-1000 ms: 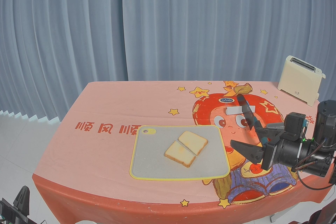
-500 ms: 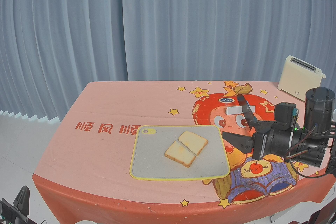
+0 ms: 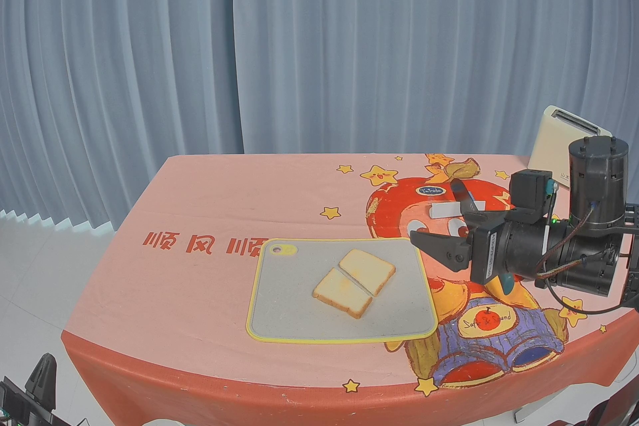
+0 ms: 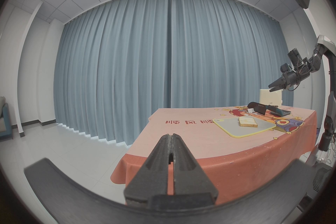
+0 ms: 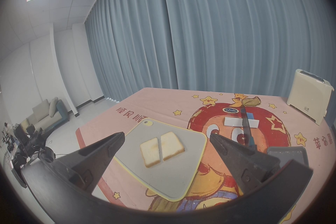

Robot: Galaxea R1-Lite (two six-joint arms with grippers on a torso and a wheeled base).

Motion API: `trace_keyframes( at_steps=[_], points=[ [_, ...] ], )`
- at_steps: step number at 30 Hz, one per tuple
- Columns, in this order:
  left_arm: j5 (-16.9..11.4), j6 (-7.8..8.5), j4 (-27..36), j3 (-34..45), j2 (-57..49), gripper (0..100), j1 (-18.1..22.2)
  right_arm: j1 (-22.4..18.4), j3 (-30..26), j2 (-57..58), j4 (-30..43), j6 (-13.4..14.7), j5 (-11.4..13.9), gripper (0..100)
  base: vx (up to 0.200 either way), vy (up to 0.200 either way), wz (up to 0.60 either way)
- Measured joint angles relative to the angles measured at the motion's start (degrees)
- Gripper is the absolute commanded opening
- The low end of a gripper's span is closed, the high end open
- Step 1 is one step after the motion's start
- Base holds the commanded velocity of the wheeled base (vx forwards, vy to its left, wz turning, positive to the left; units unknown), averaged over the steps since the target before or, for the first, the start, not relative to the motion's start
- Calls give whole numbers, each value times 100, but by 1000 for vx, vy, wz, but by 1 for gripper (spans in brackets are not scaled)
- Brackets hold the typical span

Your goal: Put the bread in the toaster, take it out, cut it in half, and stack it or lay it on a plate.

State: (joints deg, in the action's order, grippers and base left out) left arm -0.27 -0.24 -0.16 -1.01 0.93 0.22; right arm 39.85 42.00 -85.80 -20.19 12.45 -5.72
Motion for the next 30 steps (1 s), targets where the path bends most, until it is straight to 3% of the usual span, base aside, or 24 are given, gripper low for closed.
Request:
trace_keyframes(
  at_steps=[11,30],
  points=[
    [0,0,0,0,0,0,0,2,122,-65,13,-7,-5,100,0,0,0],
    [2,2,0,0,0,0,2,5,602,-477,2,-143,-235,100,0,0,0]
  ],
)
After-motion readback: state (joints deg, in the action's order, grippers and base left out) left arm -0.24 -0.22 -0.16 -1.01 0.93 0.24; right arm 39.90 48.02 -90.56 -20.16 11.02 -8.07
